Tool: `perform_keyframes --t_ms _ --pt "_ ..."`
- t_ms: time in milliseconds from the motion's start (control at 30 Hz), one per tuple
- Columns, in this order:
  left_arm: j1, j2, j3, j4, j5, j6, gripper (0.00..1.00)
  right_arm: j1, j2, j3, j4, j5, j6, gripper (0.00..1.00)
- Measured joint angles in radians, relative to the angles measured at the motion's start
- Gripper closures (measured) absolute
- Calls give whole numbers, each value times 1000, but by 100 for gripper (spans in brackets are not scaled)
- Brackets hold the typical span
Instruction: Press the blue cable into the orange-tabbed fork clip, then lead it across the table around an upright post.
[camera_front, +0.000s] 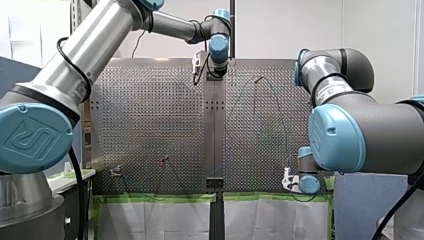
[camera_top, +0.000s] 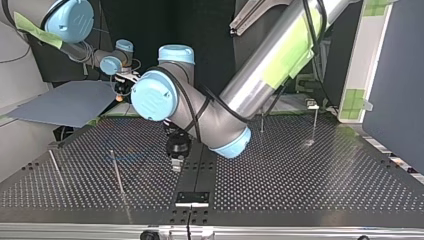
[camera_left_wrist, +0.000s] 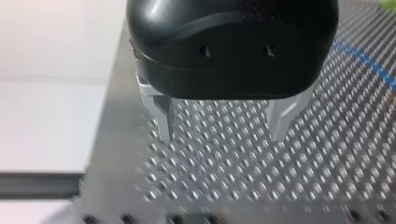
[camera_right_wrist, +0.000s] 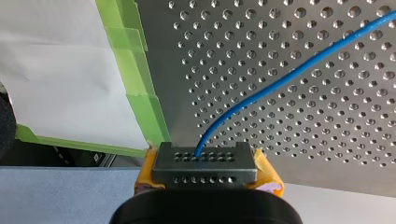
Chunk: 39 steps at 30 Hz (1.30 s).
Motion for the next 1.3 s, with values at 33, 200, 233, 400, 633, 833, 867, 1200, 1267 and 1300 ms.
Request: perform_keyframes --t_ms 33,200,233,400,633,833,867,1200,1267,1300 --pt "-2 8 2 -8 8 -5 2 0 0 0 0 -1 0 100" --pt "-8 61 43 -59 60 -38 2 0 0 0 0 -3 2 100" --pt "-9 69 52 -68 69 -43 2 0 0 0 0 -3 2 100" --pt "-13 86 97 -113 114 -59 2 0 0 0 0 -4 4 100" --pt "-33 47 160 -176 177 -69 2 0 0 0 1 -4 4 100" --pt "-67 -7 215 -232 232 -116 2 0 1 0 3 -8 5 100" --pt "-72 -18 226 -243 244 -126 2 0 1 0 3 -8 5 100" --pt "-83 -97 320 -338 338 -149 2 0 1 0 3 -14 5 100" --pt "-81 -101 332 -360 361 -150 2 0 1 0 3 -14 5 100" --pt "-80 -102 335 -370 370 -151 2 0 1 0 3 -14 5 100"
